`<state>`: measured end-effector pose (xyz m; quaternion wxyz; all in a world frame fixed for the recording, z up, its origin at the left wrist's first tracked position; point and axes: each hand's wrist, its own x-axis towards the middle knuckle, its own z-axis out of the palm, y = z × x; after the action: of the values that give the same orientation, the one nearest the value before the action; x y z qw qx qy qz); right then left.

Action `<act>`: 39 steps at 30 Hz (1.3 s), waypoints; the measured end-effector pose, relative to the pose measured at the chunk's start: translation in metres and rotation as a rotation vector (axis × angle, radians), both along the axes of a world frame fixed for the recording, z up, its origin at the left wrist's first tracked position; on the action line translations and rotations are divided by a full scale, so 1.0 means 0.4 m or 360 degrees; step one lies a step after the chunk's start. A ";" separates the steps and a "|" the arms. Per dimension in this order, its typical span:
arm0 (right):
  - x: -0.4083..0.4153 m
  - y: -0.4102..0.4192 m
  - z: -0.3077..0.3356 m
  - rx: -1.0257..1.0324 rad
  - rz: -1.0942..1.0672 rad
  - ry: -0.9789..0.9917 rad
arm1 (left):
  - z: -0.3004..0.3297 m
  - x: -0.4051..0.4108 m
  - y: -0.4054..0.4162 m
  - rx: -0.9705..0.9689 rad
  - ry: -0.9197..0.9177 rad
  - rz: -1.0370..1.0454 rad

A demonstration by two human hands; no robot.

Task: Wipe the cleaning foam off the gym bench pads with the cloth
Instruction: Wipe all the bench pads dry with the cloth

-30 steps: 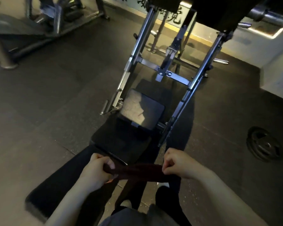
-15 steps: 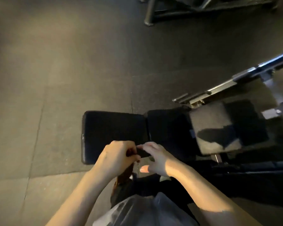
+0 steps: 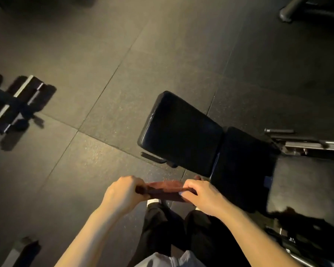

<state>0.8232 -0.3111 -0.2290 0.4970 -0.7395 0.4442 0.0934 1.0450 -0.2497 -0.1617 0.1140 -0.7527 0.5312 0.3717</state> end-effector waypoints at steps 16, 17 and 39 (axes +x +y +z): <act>0.487 -0.207 -0.334 -0.1326 -0.0422 -0.0125 | -0.469 0.308 -0.213 -0.0891 0.0261 0.1043; 0.499 -0.186 -0.376 -0.1364 -0.0175 -0.0152 | -0.488 0.315 -0.220 -0.0916 0.0322 0.1120; 0.624 -0.355 -0.446 -0.1581 -0.0059 -0.0114 | -0.551 0.359 -0.169 -0.0758 0.0984 0.1814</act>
<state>1.0726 -0.4531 -0.4073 0.1012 -0.8817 0.4307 -0.1638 1.1888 -0.3171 -0.3820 -0.4244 -0.7785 0.1279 0.4444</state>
